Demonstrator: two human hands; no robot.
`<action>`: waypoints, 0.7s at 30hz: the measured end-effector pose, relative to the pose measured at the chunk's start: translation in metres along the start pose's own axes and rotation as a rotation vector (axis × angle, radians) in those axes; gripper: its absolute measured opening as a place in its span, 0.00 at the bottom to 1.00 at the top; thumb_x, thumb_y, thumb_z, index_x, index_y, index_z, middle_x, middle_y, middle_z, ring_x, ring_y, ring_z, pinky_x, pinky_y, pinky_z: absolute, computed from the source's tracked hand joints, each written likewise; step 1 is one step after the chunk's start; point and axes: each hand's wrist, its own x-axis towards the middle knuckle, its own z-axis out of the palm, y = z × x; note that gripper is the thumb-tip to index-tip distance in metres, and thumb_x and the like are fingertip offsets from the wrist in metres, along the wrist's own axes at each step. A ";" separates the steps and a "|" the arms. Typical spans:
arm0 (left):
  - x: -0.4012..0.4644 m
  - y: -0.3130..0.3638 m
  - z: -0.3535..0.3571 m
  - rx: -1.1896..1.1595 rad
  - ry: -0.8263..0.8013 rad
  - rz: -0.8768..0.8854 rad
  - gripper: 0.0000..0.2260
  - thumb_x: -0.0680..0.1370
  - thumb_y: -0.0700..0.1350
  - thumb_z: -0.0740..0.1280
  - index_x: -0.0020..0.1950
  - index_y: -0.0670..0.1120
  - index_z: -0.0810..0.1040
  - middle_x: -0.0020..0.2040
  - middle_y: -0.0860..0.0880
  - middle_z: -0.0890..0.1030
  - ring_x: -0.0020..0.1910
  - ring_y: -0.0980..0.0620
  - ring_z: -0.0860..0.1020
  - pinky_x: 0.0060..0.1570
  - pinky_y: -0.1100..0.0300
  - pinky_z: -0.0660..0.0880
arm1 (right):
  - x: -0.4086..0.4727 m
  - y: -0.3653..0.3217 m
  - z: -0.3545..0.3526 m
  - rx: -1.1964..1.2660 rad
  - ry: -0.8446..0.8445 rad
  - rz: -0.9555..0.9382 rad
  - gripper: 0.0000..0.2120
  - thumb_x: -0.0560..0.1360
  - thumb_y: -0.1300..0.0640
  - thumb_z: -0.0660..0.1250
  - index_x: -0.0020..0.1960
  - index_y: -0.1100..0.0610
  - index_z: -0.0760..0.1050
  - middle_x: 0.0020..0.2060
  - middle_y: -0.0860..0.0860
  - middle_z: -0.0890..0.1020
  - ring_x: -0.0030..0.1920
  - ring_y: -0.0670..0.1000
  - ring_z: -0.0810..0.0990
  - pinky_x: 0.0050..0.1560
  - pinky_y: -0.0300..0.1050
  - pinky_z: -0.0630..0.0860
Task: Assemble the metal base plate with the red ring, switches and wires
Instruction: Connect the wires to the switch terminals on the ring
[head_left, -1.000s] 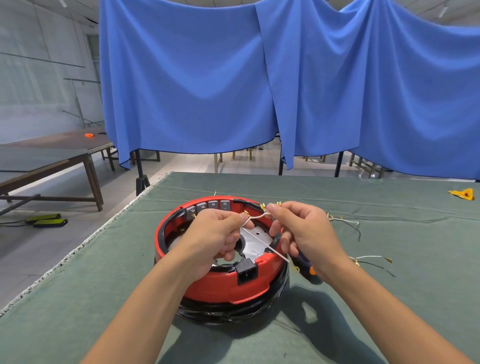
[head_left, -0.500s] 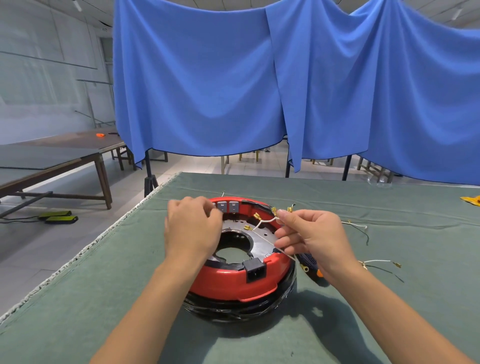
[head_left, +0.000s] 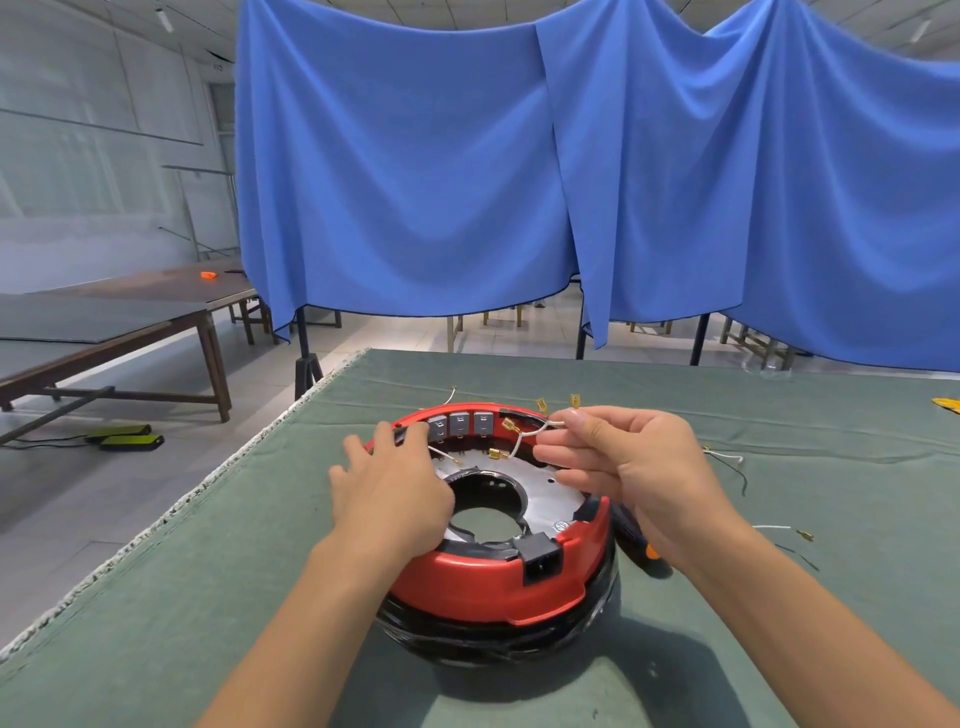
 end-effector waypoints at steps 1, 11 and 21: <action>-0.003 0.003 0.000 0.035 -0.009 0.001 0.23 0.76 0.47 0.57 0.71 0.51 0.60 0.69 0.46 0.64 0.64 0.41 0.61 0.59 0.48 0.63 | -0.001 -0.001 0.002 0.011 0.002 0.001 0.06 0.75 0.62 0.68 0.45 0.64 0.80 0.37 0.57 0.86 0.38 0.53 0.86 0.30 0.37 0.79; -0.009 0.015 0.001 0.065 0.142 0.027 0.12 0.77 0.49 0.57 0.58 0.47 0.66 0.58 0.44 0.72 0.58 0.43 0.69 0.54 0.50 0.66 | 0.003 -0.001 0.011 0.283 -0.009 0.060 0.08 0.69 0.59 0.69 0.43 0.65 0.79 0.36 0.57 0.85 0.35 0.49 0.85 0.29 0.35 0.79; 0.002 0.010 0.013 -0.380 0.166 0.170 0.20 0.75 0.41 0.60 0.67 0.49 0.69 0.62 0.50 0.71 0.63 0.51 0.69 0.57 0.54 0.69 | 0.007 0.011 0.008 -0.046 -0.008 0.140 0.08 0.77 0.64 0.65 0.45 0.69 0.77 0.33 0.60 0.84 0.33 0.53 0.85 0.27 0.39 0.79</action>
